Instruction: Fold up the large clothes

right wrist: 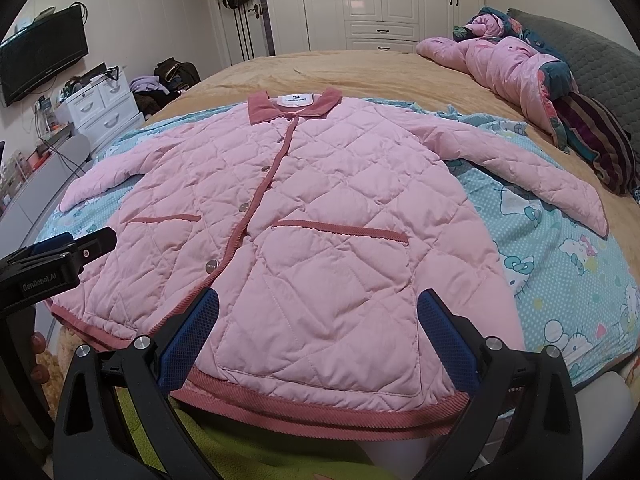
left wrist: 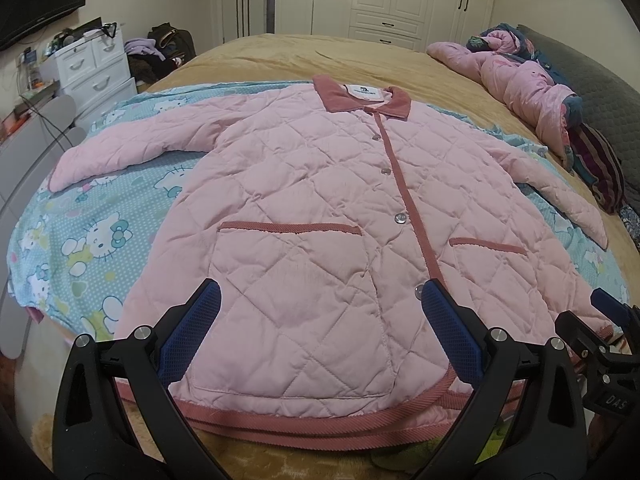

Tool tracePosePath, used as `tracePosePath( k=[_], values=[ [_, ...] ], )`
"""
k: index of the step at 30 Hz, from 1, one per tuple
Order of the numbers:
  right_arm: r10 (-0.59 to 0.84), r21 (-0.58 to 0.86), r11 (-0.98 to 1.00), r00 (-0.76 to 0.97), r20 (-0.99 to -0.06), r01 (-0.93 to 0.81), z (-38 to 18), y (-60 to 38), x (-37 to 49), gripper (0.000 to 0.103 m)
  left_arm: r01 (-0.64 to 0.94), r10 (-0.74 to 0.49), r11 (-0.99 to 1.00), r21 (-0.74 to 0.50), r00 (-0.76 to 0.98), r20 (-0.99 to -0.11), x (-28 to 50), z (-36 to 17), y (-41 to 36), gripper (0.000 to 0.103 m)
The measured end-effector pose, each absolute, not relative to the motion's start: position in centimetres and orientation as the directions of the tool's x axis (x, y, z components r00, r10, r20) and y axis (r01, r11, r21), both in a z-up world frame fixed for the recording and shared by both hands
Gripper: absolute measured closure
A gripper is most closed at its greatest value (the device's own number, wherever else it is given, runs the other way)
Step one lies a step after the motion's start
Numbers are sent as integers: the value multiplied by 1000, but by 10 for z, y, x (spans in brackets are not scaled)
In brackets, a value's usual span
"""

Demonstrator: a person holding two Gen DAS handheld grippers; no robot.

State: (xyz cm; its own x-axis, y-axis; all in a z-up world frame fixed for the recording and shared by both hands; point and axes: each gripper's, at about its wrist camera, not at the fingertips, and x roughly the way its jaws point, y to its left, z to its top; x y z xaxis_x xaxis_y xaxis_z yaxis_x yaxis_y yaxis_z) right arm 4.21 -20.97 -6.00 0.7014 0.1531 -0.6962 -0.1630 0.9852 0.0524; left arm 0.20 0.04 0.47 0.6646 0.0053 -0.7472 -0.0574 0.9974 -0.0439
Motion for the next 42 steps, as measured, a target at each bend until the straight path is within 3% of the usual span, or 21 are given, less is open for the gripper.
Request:
tracePosePath(
  k=[42],
  values=[
    [142,55,988,686,-714,-148,-53,-212,91,4,-54,1,998,-43,638,-770,33,1,-8,9]
  ],
)
